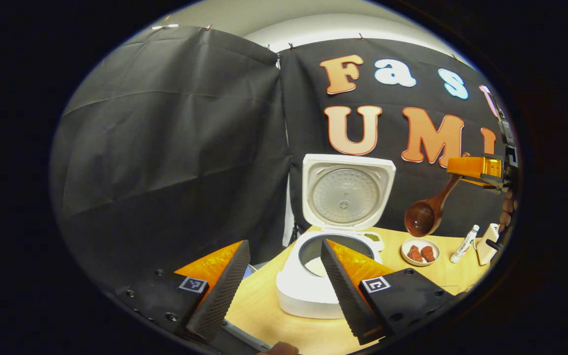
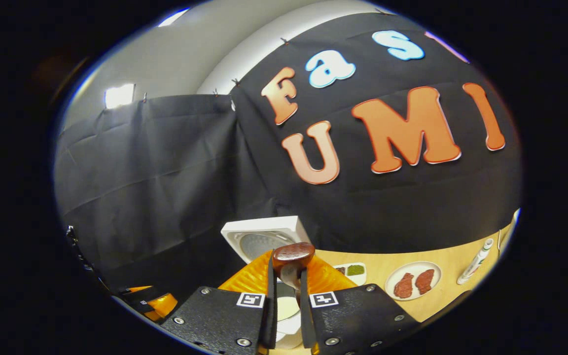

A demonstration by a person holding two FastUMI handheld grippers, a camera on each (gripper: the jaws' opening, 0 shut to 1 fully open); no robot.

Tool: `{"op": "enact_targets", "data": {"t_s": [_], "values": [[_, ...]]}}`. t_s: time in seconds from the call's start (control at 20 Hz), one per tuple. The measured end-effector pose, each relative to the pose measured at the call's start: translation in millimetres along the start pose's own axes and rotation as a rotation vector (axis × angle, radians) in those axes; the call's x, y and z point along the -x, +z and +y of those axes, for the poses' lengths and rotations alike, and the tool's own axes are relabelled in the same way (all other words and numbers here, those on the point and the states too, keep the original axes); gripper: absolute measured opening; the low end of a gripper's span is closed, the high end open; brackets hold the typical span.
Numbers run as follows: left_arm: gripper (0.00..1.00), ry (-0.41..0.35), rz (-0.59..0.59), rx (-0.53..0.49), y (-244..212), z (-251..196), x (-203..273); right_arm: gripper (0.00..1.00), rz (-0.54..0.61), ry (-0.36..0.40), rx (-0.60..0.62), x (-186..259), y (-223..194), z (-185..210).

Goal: Close the left gripper, press the button to open the rice cooker; take a wooden spoon from the chopstick holder with the right hand, scoop a spoonful of rice and pour it into the rice cooker, then put the wooden spoon back into the chopstick holder.

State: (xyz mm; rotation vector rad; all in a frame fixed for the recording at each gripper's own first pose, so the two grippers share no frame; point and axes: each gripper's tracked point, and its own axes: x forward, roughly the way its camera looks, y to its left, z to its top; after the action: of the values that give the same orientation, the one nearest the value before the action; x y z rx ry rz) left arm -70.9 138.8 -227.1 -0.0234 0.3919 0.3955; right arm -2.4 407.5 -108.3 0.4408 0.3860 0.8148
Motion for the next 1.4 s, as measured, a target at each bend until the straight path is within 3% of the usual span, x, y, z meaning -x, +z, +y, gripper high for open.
{"op": "enact_targets", "data": {"t_s": [0.3, 0.5, 0.75, 1.0, 1.4], "values": [[0.98, -0.107, -0.022, -0.040, 14.3, -68.8, 4.8, 0.19, -0.024, -0.204, -0.020, 92.3, 3.5, -103.8], [0.97, -0.180, -0.038, -0.069, 20.3, -110.0, 7.2, 0.19, 0.012, -0.378, -0.085, 155.9, -30.6, -173.2], [0.97, -0.254, -0.039, -0.089, 22.3, -151.3, 9.0, 0.19, 0.029, -0.548, -0.157, 226.9, -65.1, -227.7], [0.97, -0.296, -0.046, -0.111, 26.1, -177.7, 11.8, 0.19, 0.030, -0.656, -0.209, 280.9, -93.4, -251.7], [0.97, -0.270, -0.073, -0.110, 42.3, -183.8, 6.0, 0.19, 0.088, -0.735, -0.285, 312.4, -146.8, -274.8]]}}
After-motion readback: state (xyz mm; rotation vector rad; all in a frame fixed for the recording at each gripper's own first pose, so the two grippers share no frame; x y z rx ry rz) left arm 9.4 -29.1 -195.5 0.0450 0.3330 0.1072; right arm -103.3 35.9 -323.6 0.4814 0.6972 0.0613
